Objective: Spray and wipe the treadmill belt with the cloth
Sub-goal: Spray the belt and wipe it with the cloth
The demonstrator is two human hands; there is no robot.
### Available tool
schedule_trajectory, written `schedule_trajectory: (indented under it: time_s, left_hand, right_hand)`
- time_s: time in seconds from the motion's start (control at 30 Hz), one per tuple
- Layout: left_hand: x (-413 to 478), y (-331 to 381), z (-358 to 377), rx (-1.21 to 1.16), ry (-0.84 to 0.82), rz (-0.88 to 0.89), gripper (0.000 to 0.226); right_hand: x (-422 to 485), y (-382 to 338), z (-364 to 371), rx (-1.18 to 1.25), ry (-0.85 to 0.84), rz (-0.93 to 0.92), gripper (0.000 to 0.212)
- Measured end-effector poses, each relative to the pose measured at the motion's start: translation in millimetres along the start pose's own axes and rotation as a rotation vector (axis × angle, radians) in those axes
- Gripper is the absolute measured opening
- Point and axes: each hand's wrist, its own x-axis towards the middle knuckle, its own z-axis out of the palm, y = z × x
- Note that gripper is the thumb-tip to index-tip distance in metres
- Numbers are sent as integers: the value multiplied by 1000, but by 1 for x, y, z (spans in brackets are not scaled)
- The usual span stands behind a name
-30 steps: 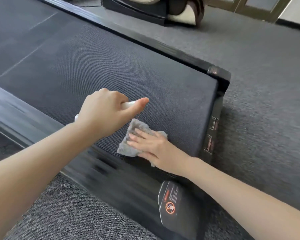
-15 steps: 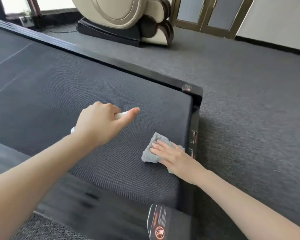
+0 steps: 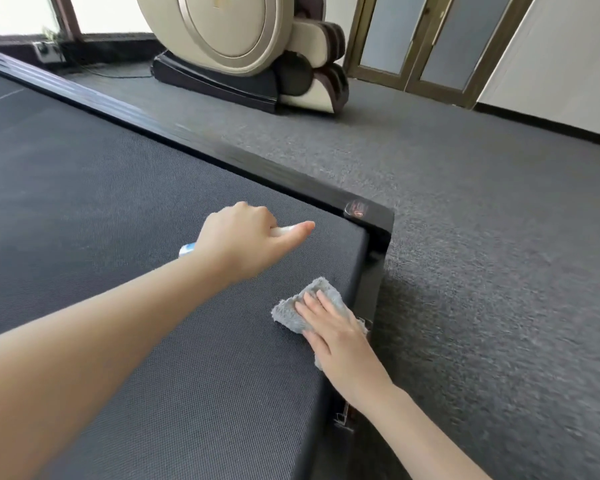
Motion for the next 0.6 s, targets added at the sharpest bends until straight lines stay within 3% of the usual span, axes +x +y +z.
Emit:
schedule_trajectory:
  time_s: [0.2, 0.37, 0.6]
  left_hand:
    - [57, 29, 46, 19, 94, -31, 64]
    - [78, 33, 61, -4, 216, -41, 61]
    - [90, 49, 64, 33, 90, -30, 62]
  right_hand:
    - [5, 8, -2, -42, -44, -49, 64]
    - [14, 13, -5, -17, -66, -69, 48]
    - [15, 13, -6, 4, -64, -71, 47]
